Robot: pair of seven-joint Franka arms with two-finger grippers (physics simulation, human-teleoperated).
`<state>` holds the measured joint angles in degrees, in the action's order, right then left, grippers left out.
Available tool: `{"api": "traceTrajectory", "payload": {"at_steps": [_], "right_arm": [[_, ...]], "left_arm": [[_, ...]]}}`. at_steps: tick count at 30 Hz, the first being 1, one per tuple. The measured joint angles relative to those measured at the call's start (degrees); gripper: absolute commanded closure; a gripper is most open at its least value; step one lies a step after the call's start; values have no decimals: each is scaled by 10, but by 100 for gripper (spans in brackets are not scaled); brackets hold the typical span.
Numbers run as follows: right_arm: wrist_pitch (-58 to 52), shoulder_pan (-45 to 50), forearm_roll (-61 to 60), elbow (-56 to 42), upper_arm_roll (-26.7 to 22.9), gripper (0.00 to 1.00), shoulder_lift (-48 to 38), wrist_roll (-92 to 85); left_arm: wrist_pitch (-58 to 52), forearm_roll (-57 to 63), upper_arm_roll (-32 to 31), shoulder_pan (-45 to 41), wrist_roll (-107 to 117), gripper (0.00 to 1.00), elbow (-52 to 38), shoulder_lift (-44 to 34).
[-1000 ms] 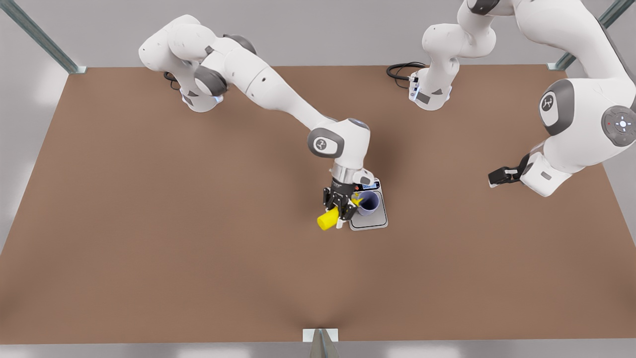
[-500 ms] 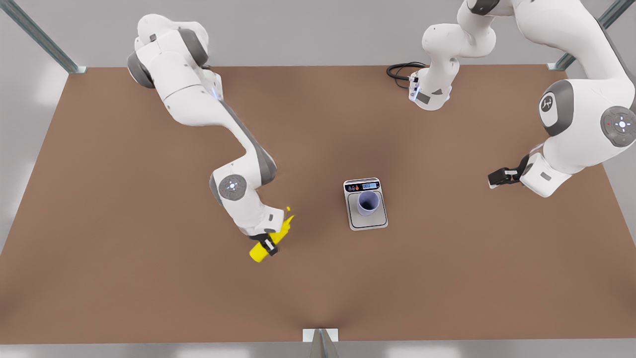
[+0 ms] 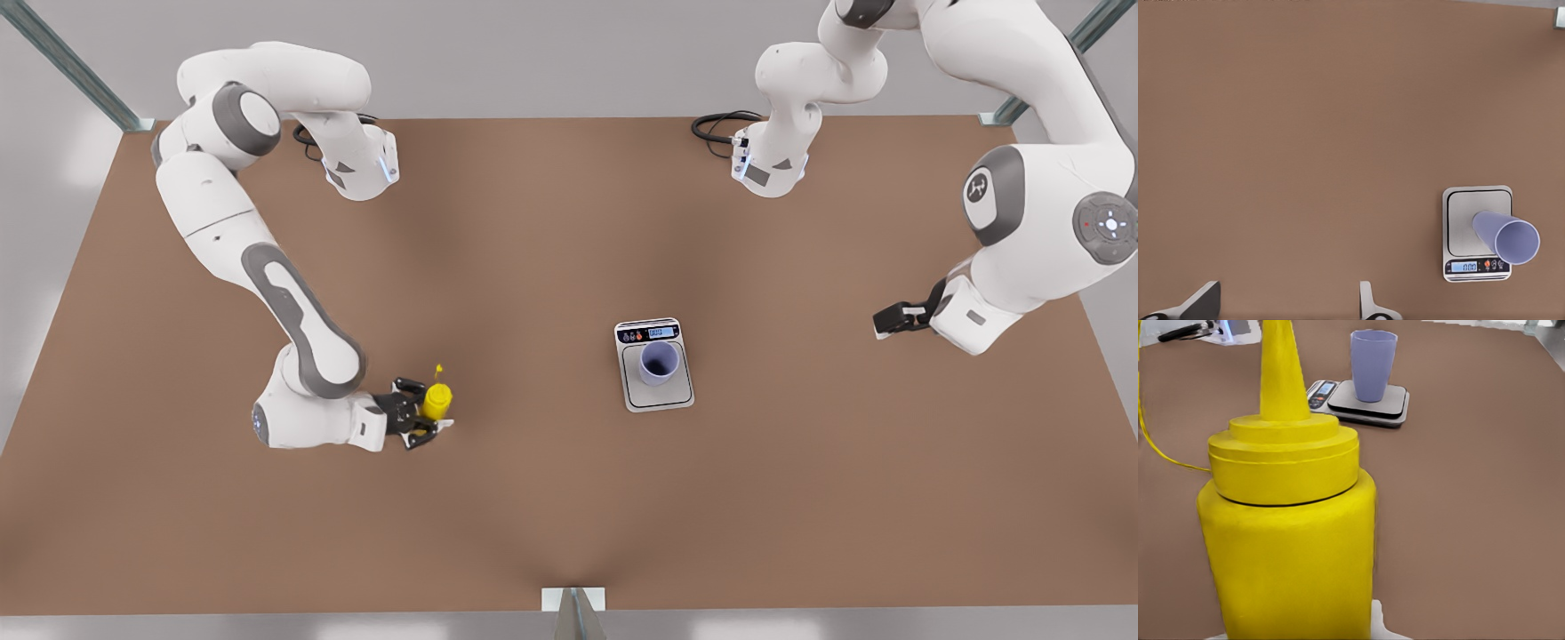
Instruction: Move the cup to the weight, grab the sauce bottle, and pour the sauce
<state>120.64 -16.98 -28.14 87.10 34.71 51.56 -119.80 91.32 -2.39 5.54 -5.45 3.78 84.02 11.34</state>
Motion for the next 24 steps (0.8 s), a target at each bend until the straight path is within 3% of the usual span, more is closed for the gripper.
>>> {"api": "traceTrajectory", "payload": {"at_steps": [4, 9, 24], "right_arm": [[-59, -20, -88, 0, -1, 45, 41, -73], [-117, -5, -188, 8, -52, 45, 49, -72], [-82, -1, -184, 6, -65, 44, 64, -95]], "left_arm": [[1, 0, 0, 0, 0, 0, 0, 1], [4, 0, 0, 0, 0, 0, 0, 1], [4, 0, -1, 0, 0, 0, 0, 2]]}}
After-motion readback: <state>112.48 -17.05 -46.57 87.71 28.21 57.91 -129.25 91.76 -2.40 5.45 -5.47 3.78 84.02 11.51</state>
